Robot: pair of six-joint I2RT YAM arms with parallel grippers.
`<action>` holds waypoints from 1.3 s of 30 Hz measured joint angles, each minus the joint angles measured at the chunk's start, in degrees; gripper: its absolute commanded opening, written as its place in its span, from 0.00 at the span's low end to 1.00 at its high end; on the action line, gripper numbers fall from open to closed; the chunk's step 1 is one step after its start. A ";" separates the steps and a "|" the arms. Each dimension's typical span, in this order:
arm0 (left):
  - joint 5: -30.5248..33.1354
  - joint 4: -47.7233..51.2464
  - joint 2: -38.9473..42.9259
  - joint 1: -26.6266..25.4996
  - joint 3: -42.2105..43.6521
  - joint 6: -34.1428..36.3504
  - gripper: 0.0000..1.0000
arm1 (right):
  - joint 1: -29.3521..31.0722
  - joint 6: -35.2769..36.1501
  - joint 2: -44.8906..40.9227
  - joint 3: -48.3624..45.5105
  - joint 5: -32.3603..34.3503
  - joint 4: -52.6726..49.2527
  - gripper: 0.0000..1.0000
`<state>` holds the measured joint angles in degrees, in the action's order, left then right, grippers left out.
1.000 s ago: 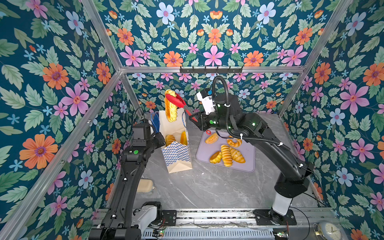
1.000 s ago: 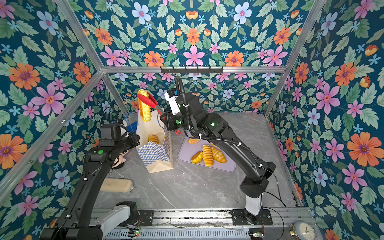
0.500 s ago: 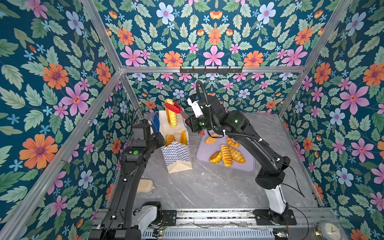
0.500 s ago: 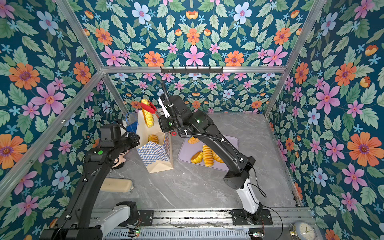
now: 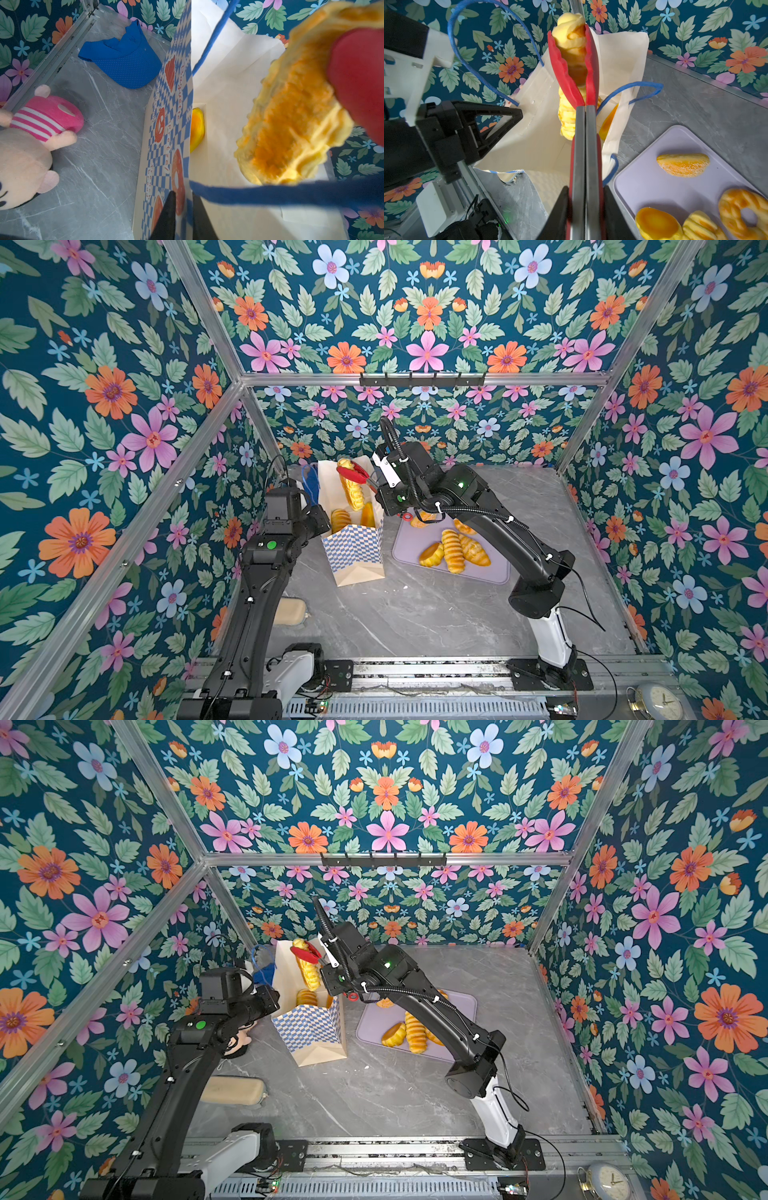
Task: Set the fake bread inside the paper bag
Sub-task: 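Lower the spiral bread into the bag and open the right gripper's tongs, then withdraw the open tongs from the bag back toward the tray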
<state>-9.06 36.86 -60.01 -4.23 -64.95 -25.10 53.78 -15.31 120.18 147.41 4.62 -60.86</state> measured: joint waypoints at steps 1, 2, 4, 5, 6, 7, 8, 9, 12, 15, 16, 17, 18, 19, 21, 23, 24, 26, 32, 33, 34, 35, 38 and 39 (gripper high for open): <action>0.00 0.00 0.00 0.00 0.00 0.00 0.17 | 0.00 0.22 0.00 -0.09 0.35 -0.24 0.26; 0.00 0.00 0.00 0.00 0.00 0.00 0.17 | 0.00 0.46 0.00 -0.13 0.70 -0.57 0.26; 0.00 0.00 0.00 0.00 0.00 0.00 0.17 | -0.02 0.76 0.00 -0.15 1.64 -1.44 0.27; 0.00 0.00 0.00 0.00 0.00 0.00 0.17 | -0.02 0.94 0.00 -0.15 1.92 -1.79 0.27; 0.00 0.00 -0.02 0.00 0.00 0.00 0.17 | -0.04 1.09 0.00 -0.17 2.16 -2.05 0.28; 0.02 0.00 -0.02 0.00 0.00 0.00 0.17 | -0.04 1.20 0.00 -0.17 2.58 -2.12 0.28; 0.02 0.00 -0.02 0.00 0.00 0.00 0.17 | -0.04 1.44 0.00 -0.17 2.93 -2.12 0.28; 0.04 0.00 -0.02 0.00 0.00 0.00 0.17 | -0.04 1.55 0.00 -0.15 3.28 -2.19 0.29; 0.11 0.00 -0.02 0.00 0.00 0.00 0.17 | -0.04 1.77 0.00 -0.15 4.24 -2.34 0.31; 0.11 0.00 -0.02 0.00 0.00 0.00 0.17 | -0.04 1.79 0.00 -0.15 4.52 -2.40 0.34; 0.11 0.00 -0.04 0.00 0.00 0.00 0.17 | -0.04 1.88 0.00 -0.15 4.52 -2.40 0.35; 0.11 0.00 -0.04 0.00 0.00 0.00 0.17 | -0.02 1.92 0.00 -0.15 4.52 -2.40 0.35; 0.11 0.02 -0.04 0.00 0.00 0.00 0.17 | 0.00 1.92 0.00 -0.15 4.50 -2.40 0.36; 0.11 0.02 -0.04 0.00 0.00 0.00 0.17 | 0.00 1.92 0.00 -0.15 4.46 -2.40 0.37; 0.11 0.02 -0.04 0.00 0.00 0.00 0.17 | -0.02 1.92 -0.02 -0.15 4.31 -2.38 0.39; 0.11 0.02 -0.04 0.00 0.00 0.00 0.17 | -0.02 1.92 -0.02 -0.15 4.02 -2.38 0.42; 0.11 0.02 -0.04 0.00 0.00 0.00 0.17 | -0.04 1.90 -0.02 -0.15 3.69 -2.38 0.43; 0.11 0.02 -0.04 0.00 0.00 0.00 0.17 | -0.02 1.90 -0.15 -0.17 3.04 -2.38 0.45; 0.11 0.02 -0.07 0.00 0.00 0.00 0.17 | -0.04 1.81 -0.85 -0.15 1.46 -1.95 0.51; 0.11 0.02 -0.07 0.00 0.00 0.00 0.17 | 0.00 1.70 -0.87 -0.15 1.44 -1.79 0.51; 0.11 0.02 -0.07 0.00 0.00 0.00 0.17 | 0.00 1.70 -0.90 -0.15 1.27 -1.79 0.52; 0.11 0.02 -0.07 0.00 0.00 0.00 0.17 | -0.02 1.70 -0.92 -0.15 0.90 -1.79 0.52; 0.11 0.02 -0.07 0.00 0.00 0.00 0.17 | -0.04 1.64 -1.20 -0.17 0.20 -1.79 0.52; 0.11 0.02 -0.07 0.00 0.00 0.00 0.17 | -0.02 1.40 -1.38 -0.17 0.15 -1.77 0.51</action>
<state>-8.95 36.88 -60.07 -4.23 -64.95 -25.10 53.76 -13.91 118.80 147.24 4.78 -62.63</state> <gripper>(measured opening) 0.169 0.516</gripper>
